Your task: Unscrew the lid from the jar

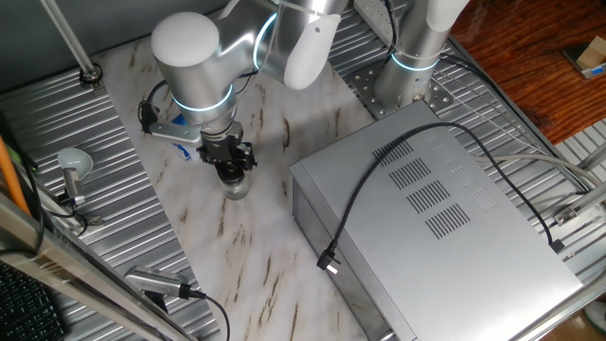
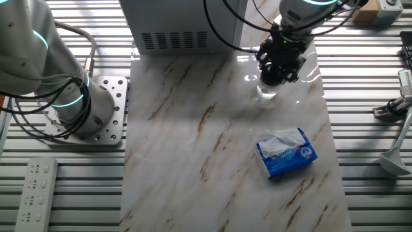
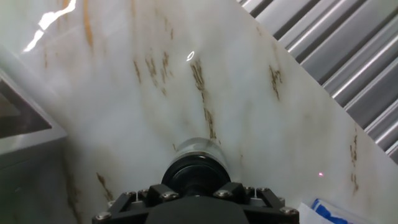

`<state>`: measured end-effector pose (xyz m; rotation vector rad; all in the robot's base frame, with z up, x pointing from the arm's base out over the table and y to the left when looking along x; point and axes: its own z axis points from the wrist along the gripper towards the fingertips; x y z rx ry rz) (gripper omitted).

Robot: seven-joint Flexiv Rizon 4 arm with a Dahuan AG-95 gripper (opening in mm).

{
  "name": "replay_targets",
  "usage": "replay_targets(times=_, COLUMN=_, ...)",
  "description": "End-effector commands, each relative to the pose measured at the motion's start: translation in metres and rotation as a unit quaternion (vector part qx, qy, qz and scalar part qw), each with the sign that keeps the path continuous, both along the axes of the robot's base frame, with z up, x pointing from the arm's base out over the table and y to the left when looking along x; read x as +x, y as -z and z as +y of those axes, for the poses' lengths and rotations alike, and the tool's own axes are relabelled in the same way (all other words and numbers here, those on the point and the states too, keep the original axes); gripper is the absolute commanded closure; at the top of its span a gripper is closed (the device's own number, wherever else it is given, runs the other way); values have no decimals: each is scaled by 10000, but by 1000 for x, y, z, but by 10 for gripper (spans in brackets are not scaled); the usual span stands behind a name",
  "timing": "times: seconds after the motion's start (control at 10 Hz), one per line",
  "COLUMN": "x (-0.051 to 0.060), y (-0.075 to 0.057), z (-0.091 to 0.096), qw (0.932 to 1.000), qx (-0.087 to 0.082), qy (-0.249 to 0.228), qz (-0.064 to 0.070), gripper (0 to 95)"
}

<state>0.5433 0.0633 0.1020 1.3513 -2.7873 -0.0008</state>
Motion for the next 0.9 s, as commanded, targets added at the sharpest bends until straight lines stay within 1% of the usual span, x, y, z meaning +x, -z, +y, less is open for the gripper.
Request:
replay_targets(times=0.1, x=0, y=0, z=0, qw=9999, qx=17, qy=-170, qz=-8, gripper=570)
replay_targets(times=0.6, x=0, y=0, z=0, qw=9982, qx=9, qy=-607, qz=-29, gripper=570)
replay_targets(times=0.9, x=0, y=0, z=0, qw=9957, qx=-8, qy=-928, qz=-29, gripper=570)
